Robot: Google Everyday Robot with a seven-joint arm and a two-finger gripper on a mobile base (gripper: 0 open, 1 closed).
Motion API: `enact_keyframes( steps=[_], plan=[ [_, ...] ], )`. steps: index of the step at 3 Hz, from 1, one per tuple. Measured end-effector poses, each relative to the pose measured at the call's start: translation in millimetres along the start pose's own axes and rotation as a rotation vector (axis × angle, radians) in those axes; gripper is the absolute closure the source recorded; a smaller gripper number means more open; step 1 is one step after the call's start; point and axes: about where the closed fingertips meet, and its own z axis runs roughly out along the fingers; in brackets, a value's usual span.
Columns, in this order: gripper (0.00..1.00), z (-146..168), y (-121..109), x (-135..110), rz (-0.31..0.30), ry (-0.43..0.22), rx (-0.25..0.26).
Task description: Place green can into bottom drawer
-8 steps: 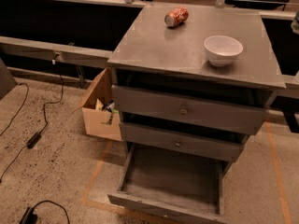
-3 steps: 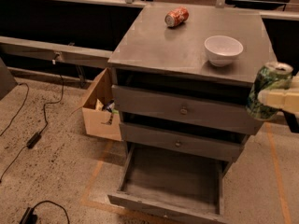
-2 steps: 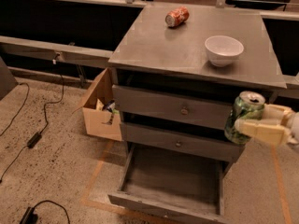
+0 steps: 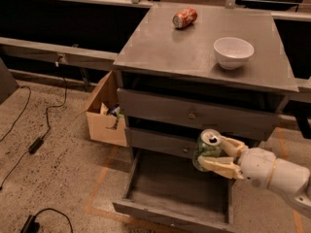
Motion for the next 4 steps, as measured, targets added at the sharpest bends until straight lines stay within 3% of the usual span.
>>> enact_keyframes(
  steps=[1, 2, 3, 4],
  plan=[
    [1.0, 6, -4, 7, -0.04, -0.005, 0.02],
    [1.0, 6, -3, 6, -0.039, -0.005, 0.017],
    [1.0, 16, -6, 34, -0.039, -0.002, 0.038],
    [1.0, 41, -15, 92, -0.07, -0.011, 0.085]
  ],
)
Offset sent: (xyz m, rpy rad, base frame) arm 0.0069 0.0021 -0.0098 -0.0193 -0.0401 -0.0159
